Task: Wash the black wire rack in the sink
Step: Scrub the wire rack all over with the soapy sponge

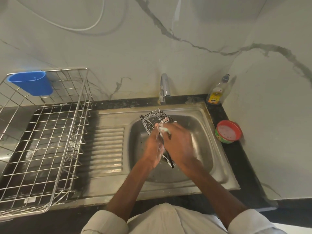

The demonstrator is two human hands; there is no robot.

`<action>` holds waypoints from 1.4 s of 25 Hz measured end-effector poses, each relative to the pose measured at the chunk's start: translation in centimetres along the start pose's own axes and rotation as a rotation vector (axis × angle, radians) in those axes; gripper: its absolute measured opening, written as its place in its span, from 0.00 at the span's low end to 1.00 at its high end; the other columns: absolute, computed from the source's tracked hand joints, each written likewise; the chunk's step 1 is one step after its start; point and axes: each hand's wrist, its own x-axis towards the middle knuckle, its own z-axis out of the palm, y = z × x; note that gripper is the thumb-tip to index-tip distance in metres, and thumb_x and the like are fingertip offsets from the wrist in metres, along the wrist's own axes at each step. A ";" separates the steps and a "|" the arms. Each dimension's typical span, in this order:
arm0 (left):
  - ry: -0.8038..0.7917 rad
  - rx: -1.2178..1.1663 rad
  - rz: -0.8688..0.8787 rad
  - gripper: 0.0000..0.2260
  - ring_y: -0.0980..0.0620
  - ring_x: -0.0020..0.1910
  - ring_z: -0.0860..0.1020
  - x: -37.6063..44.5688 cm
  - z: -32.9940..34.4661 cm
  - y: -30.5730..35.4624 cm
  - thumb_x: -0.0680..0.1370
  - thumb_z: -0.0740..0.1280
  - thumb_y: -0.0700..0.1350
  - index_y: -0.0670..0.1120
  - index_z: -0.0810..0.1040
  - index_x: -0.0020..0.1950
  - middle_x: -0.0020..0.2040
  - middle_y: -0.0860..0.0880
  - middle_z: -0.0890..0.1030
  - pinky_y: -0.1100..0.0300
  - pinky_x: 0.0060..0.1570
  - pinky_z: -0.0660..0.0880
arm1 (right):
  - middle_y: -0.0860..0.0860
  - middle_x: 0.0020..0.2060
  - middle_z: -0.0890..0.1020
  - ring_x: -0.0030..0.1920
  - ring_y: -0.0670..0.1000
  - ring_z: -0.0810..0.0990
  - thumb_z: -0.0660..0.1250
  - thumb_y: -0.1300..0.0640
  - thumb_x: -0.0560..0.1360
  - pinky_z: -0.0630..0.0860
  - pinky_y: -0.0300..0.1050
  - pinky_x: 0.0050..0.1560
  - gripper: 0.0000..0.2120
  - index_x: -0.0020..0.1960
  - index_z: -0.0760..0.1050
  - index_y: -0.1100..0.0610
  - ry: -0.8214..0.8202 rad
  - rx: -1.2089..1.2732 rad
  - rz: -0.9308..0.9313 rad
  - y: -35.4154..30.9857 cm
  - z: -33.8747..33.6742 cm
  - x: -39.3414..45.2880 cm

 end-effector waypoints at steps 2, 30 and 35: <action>0.010 -0.040 0.003 0.23 0.45 0.64 0.84 -0.5 0.1 0.4 0.88 0.54 0.59 0.45 0.78 0.70 0.62 0.43 0.86 0.44 0.71 0.74 | 0.48 0.52 0.86 0.46 0.46 0.84 0.69 0.61 0.78 0.82 0.43 0.47 0.12 0.58 0.84 0.50 0.056 -0.033 0.010 0.8 -0.3 0.8; -0.001 -0.529 -0.059 0.30 0.38 0.58 0.84 0.5 -2.3 1.1 0.87 0.54 0.62 0.40 0.71 0.76 0.68 0.35 0.78 0.41 0.47 0.85 | 0.45 0.46 0.87 0.42 0.40 0.83 0.75 0.62 0.72 0.79 0.36 0.46 0.09 0.49 0.86 0.51 0.016 0.139 0.171 1.4 1.6 0.0; 0.098 -0.218 -0.069 0.42 0.44 0.82 0.58 -0.7 0.6 2.2 0.82 0.56 0.69 0.42 0.56 0.86 0.84 0.47 0.56 0.42 0.75 0.65 | 0.48 0.49 0.87 0.37 0.30 0.80 0.74 0.64 0.76 0.74 0.25 0.36 0.11 0.57 0.85 0.56 0.158 0.289 0.143 -1.3 0.7 4.2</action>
